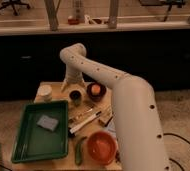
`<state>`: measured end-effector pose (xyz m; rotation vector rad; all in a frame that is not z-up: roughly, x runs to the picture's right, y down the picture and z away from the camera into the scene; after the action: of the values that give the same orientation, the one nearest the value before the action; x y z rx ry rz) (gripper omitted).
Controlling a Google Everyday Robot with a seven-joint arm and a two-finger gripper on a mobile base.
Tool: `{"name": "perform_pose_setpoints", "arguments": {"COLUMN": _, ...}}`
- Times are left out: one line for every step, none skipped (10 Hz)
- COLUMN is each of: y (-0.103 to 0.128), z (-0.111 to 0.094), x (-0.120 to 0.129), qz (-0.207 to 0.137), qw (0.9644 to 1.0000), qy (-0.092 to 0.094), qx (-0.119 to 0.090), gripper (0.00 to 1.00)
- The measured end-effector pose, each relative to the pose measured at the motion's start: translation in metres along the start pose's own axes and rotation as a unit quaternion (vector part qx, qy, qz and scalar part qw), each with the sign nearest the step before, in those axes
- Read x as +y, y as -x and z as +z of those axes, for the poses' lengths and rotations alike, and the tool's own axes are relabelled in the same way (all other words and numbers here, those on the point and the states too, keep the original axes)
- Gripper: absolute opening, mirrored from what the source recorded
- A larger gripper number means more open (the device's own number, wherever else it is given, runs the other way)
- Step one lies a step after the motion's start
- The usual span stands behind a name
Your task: Stack cups on top of each other
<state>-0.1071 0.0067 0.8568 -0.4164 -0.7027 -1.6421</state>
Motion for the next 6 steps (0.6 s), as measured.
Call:
{"name": "perform_pose_setpoints", "arguments": {"y": -0.0004, "z": -0.0015, "x": -0.0003, "qz": -0.001, "qw": 1.0000, "qy": 0.000, "qx": 0.002, "gripper": 0.80}}
{"name": "perform_pose_setpoints", "arguments": {"y": -0.0009, "z": -0.0038, "x": -0.0010, "qz": -0.003, "qw": 1.0000, "qy": 0.001, "qx": 0.004, "gripper": 0.80}}
{"name": "perform_pose_setpoints", "arguments": {"y": -0.0010, "z": -0.0037, "x": -0.0010, "qz": -0.003, "qw": 1.0000, "qy": 0.001, "qx": 0.004, "gripper": 0.80}}
{"name": "perform_pose_setpoints", "arguments": {"y": -0.0009, "z": -0.0037, "x": -0.0010, "qz": -0.003, "qw": 1.0000, "qy": 0.001, "qx": 0.004, "gripper": 0.80}}
{"name": "perform_pose_setpoints", "arguments": {"y": -0.0009, "z": -0.0037, "x": -0.0012, "qz": -0.004, "qw": 1.0000, "qy": 0.001, "qx": 0.004, "gripper": 0.80}}
{"name": "perform_pose_setpoints", "arguments": {"y": -0.0009, "z": -0.0037, "x": -0.0011, "qz": -0.004, "qw": 1.0000, "qy": 0.001, "qx": 0.004, "gripper": 0.80}}
